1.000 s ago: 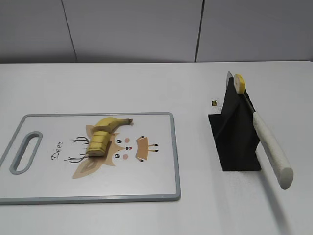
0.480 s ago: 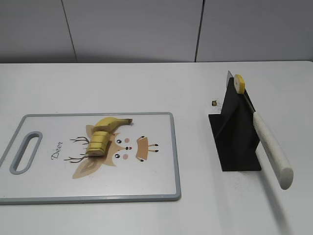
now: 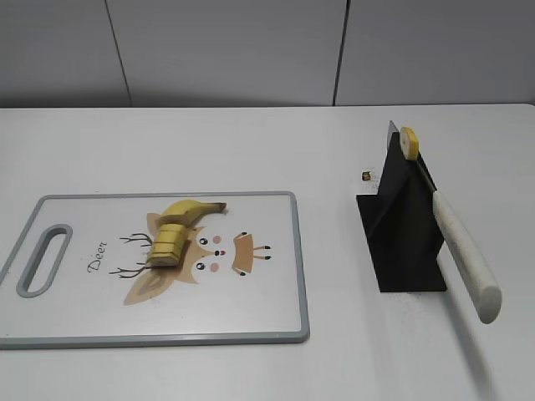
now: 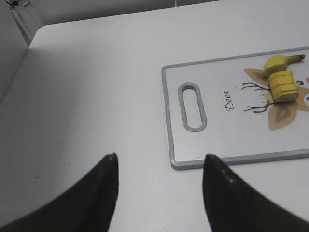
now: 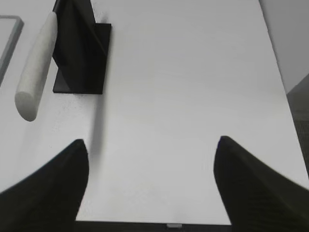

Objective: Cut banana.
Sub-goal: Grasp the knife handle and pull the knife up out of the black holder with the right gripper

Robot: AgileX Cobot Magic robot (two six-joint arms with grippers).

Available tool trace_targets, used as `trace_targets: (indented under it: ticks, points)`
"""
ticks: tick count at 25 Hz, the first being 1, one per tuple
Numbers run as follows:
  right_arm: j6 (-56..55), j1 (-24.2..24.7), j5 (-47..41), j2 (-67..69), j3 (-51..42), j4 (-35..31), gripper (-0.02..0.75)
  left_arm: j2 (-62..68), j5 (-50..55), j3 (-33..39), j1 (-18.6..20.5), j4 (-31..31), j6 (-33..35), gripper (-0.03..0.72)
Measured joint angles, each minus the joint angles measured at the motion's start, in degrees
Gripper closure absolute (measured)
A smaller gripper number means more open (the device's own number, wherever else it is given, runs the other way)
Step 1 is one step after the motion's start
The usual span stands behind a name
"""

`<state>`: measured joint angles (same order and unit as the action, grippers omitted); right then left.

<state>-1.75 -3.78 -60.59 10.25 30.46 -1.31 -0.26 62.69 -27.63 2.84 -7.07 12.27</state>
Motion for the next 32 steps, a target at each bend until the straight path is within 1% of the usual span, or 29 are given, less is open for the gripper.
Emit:
trace_targets:
  ticks: [8,10,14,18,20,23,26,32]
  points:
    - [-0.05,0.0,1.64,14.17,5.46,-0.33,0.12,0.0,0.0,0.0,0.0,0.0,0.0,0.145]
    - [-0.05,-0.92,3.26,16.77,5.87,-0.89,0.125,0.0,0.0,0.0,0.0,0.0,0.0,0.145]
    - [-0.12,-7.58,6.57,21.39,6.21,-1.54,0.143,0.0,0.0,0.0,0.0,0.0,0.0,0.145]
    - [-1.1,-16.98,7.55,26.45,6.4,-1.43,0.146,0.0,0.0,0.0,0.0,0.0,0.0,0.145]
    - [-4.16,-22.34,8.4,29.09,6.77,-0.41,0.146,0.0,0.0,0.0,0.0,0.0,0.0,0.145]
    - [-11.0,-27.61,8.74,33.82,7.88,2.57,0.146,0.0,0.0,0.0,0.0,0.0,0.0,0.145]
    - [-13.82,-28.66,8.85,39.29,10.15,2.45,0.146,0.0,0.0,0.0,0.0,0.0,0.0,0.145]
    - [-15.16,-28.72,8.96,52.29,15.67,-1.82,0.146,0.0,0.0,0.0,0.0,0.0,0.0,0.145]
